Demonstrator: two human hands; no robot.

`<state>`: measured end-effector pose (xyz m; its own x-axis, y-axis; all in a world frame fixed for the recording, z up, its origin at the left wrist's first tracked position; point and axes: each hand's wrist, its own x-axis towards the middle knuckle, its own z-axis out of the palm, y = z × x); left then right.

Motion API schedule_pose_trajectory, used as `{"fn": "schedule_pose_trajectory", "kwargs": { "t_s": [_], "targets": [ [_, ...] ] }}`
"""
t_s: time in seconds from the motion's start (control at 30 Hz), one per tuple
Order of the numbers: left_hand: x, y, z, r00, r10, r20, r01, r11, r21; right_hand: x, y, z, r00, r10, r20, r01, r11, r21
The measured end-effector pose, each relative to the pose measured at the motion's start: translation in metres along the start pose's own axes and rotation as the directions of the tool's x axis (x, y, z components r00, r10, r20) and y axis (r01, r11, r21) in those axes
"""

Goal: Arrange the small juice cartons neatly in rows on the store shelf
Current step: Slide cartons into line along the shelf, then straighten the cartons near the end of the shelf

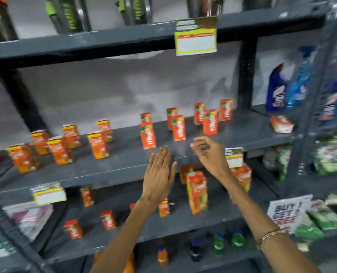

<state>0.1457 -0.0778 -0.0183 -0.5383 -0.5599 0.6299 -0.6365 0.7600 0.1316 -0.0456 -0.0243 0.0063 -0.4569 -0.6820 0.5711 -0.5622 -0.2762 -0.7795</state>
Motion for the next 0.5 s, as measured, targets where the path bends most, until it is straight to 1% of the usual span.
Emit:
{"fn": "schedule_pose_trajectory", "kwargs": {
  "t_s": [0.13, 0.2, 0.27, 0.33, 0.4, 0.5],
  "targets": [
    [0.041, 0.098, 0.053, 0.998, 0.063, 0.013, -0.062, 0.996, -0.066, 0.027, 0.042, -0.104, 0.994, 0.03, -0.103, -0.049, 0.981, -0.188],
    [0.058, 0.136, 0.074, 0.996, 0.082, 0.048, -0.078, 0.994, -0.074, 0.043, 0.06, -0.145, 0.985, 0.054, -0.162, -0.097, 0.959, -0.268],
    [0.072, 0.163, 0.09, 0.994, 0.091, 0.064, -0.086, 0.994, -0.071, 0.06, 0.072, -0.176, 0.966, 0.114, -0.233, -0.18, 0.941, -0.287],
    [0.084, 0.182, 0.102, 0.993, 0.089, 0.08, -0.084, 0.994, -0.064, 0.076, 0.081, -0.199, 0.95, 0.123, -0.287, -0.214, 0.925, -0.314],
    [0.092, 0.191, 0.11, 0.992, 0.058, 0.112, -0.05, 0.996, -0.068, 0.089, 0.086, -0.212, 0.954, 0.08, -0.287, -0.211, 0.863, -0.459],
    [0.101, 0.199, 0.117, 0.989, 0.014, 0.148, -0.003, 0.997, -0.074, 0.101, 0.081, -0.223, 0.985, 0.055, -0.166, -0.159, 0.671, -0.724]
  ]
}}
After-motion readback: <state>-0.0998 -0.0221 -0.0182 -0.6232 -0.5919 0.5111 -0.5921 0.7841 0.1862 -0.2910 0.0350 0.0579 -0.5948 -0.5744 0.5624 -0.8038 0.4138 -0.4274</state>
